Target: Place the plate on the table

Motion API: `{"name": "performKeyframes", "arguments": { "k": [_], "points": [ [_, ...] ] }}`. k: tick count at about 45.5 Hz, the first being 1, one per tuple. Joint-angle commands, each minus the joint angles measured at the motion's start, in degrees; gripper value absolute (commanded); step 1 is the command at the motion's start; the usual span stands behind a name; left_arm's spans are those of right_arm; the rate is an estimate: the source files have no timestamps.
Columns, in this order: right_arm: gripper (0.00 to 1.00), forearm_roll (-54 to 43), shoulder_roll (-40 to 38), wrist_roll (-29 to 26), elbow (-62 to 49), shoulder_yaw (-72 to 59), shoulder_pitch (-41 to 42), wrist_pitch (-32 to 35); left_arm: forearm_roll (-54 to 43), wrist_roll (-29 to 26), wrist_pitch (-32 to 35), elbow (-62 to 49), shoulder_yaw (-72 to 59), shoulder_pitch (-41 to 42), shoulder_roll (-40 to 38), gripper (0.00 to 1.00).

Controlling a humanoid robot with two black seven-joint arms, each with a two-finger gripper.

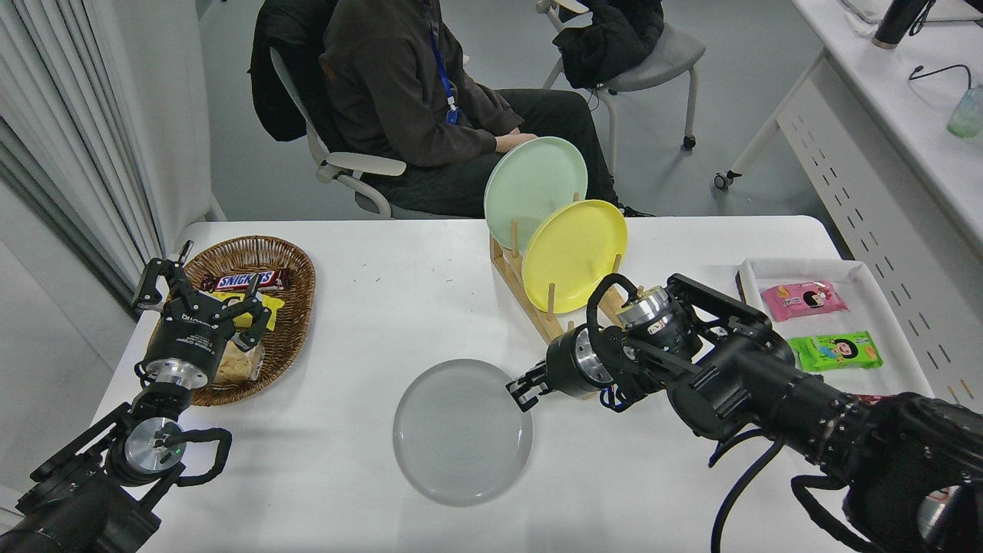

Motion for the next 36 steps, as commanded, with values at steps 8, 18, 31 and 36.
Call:
{"name": "performKeyframes", "arguments": {
  "k": [8,18,31,36],
  "points": [
    [0.0,-0.37,0.0,0.02,0.05,-0.04,-0.4,0.0,0.0,0.02,0.0,0.0,-0.04,0.0,0.0,0.98],
    [0.0,-0.46,0.0,0.02,0.05,-0.04,-0.4,0.0,0.0,-0.07,0.0,0.0,0.04,0.0,0.0,0.98],
    [0.0,-0.54,0.0,0.02,0.05,-0.04,-0.4,0.0,0.0,0.02,0.0,0.0,-0.04,0.0,0.0,0.98],
    [0.0,-0.63,0.0,0.02,0.05,-0.04,-0.4,0.0,0.0,0.02,0.0,0.0,-0.04,0.0,0.0,0.98]
  ]
}}
